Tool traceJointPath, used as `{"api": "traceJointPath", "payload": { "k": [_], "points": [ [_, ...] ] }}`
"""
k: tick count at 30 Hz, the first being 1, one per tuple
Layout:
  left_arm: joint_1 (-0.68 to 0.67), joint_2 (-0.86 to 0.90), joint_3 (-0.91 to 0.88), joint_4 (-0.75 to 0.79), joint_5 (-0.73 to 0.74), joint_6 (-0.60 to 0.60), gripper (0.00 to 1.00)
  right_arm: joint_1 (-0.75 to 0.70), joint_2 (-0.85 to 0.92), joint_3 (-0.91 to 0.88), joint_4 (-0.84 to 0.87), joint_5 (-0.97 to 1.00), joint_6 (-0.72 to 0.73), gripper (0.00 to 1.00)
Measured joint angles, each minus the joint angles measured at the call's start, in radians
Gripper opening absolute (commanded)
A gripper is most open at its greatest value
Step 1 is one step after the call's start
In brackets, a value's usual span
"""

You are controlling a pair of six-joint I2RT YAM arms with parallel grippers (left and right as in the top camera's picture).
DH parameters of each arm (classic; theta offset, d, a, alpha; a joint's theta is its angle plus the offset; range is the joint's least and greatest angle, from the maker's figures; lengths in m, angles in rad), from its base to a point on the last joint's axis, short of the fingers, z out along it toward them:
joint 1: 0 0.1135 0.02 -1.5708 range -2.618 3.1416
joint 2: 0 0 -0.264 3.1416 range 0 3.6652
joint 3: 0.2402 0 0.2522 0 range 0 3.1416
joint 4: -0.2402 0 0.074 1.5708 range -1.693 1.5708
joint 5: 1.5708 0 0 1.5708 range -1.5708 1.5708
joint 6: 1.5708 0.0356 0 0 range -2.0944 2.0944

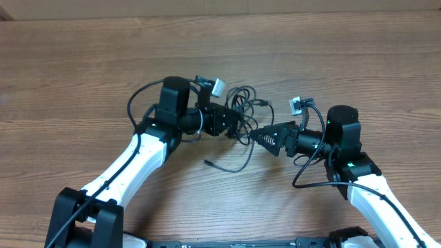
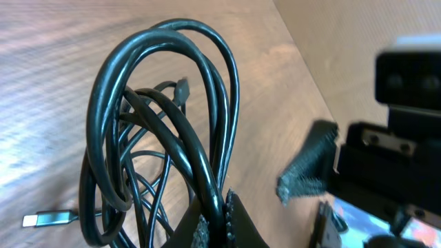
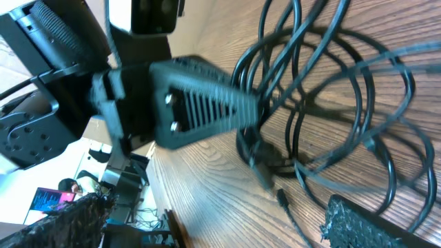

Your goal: Untangle cables

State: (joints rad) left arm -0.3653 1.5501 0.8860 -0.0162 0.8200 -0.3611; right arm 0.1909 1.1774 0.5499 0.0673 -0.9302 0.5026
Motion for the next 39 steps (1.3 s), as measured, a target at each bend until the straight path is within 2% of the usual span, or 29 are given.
{"api": "traceJointPath", "payload": {
  "k": [8, 11, 16, 18, 20, 28, 30, 32, 36, 39],
  "points": [
    [-0.073, 0.000, 0.000, -0.013, 0.064, 0.053, 0.04, 0.000, 0.000, 0.000, -0.001, 0.064, 0.056, 0.98],
    [-0.095, 0.000, 0.000, -0.006, 0.076, 0.063, 0.04, 0.000, 0.000, 0.000, -0.005, 0.092, 0.077, 0.87],
    [-0.105, 0.000, 0.000, 0.017, 0.100, 0.076, 0.04, 0.000, 0.000, 0.000, -0.013, 0.122, 0.094, 0.63],
    [-0.105, 0.000, 0.000, 0.032, 0.118, 0.077, 0.04, 0.000, 0.000, 0.000, -0.029, 0.140, 0.101, 0.50],
    [-0.105, 0.000, 0.000, 0.038, 0.129, 0.077, 0.04, 0.000, 0.000, 0.000, -0.035, 0.156, 0.105, 0.43],
    [-0.105, 0.000, 0.000, 0.031, 0.143, 0.077, 0.04, 0.000, 0.000, 0.001, -0.039, 0.179, 0.120, 0.44],
    [-0.105, 0.000, 0.000, 0.016, 0.150, 0.077, 0.04, 0.000, 0.000, 0.001, -0.040, 0.182, 0.123, 0.53],
    [-0.105, 0.000, 0.000, 0.002, 0.155, 0.081, 0.04, 0.000, 0.000, 0.001, -0.042, 0.188, 0.123, 0.54],
    [-0.105, 0.000, 0.000, -0.023, 0.163, 0.098, 0.04, 0.000, 0.000, 0.001, -0.040, 0.198, 0.122, 0.46],
    [-0.105, 0.000, 0.000, -0.026, 0.166, 0.109, 0.04, 0.000, 0.000, 0.001, -0.040, 0.206, 0.121, 0.34]
  ]
}}
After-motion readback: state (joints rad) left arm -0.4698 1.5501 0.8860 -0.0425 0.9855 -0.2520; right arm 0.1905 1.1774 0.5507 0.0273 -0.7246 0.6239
